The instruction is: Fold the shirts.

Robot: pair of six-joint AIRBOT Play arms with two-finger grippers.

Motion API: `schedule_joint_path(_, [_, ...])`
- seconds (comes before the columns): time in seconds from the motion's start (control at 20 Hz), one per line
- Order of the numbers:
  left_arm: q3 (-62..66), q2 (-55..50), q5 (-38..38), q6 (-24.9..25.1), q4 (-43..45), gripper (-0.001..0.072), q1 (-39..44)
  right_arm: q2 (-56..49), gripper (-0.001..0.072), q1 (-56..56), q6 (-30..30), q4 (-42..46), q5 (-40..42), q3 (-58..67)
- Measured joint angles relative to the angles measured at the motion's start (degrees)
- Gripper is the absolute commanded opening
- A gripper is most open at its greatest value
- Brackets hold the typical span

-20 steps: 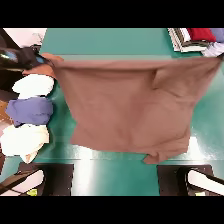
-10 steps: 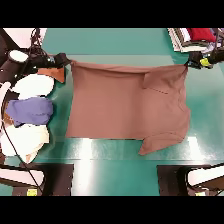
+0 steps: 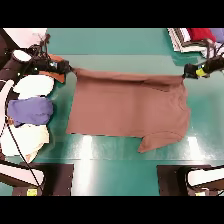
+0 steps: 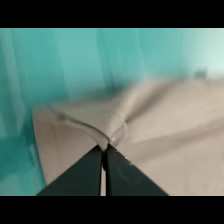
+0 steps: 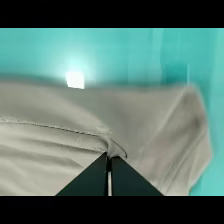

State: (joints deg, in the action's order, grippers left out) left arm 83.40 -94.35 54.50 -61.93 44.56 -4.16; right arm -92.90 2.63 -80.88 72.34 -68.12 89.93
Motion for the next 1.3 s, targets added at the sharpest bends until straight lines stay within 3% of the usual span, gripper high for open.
schedule_joint_path(0.2, [-4.07,-0.09,2.25,0.15,2.6,0.0024,0.04,4.28,0.0012,-0.15,0.09,0.98,2.84,-10.75])
schedule_joint_path(0.25, [-4.57,-0.11,2.89,0.13,3.26,0.0166,0.04,4.92,0.0021,-0.17,0.11,0.98,3.3,-12.66])
schedule_joint_path(0.3, [-4.96,-0.11,3.48,0.04,3.74,0.0512,0.04,5.49,0.0158,-0.2,0.11,0.98,3.61,-14.34])
schedule_joint_path(0.35, [-5.2,-0.09,3.98,-0.44,4.0,0.0591,0.04,5.92,0.0365,-0.22,0.09,0.96,3.72,-15.45])
schedule_joint_path(0.7, [-6.47,3.28,15.13,-4.68,7.48,0.0591,-3.41,10.23,0.0373,2.32,1.03,0.5,-5.14,-14.99])
schedule_joint_path(0.9, [-16.96,11.58,20.06,-5.88,10.64,0.0591,-6.54,17.42,0.0394,7.48,3.65,-5.57,-11.39,-20.85])
schedule_joint_path(1.3, [-42.38,24.13,17.2,-6.99,11.72,0.0591,-7.74,26.86,0.0392,13.25,7.78,-15.89,-14.49,-32.46])
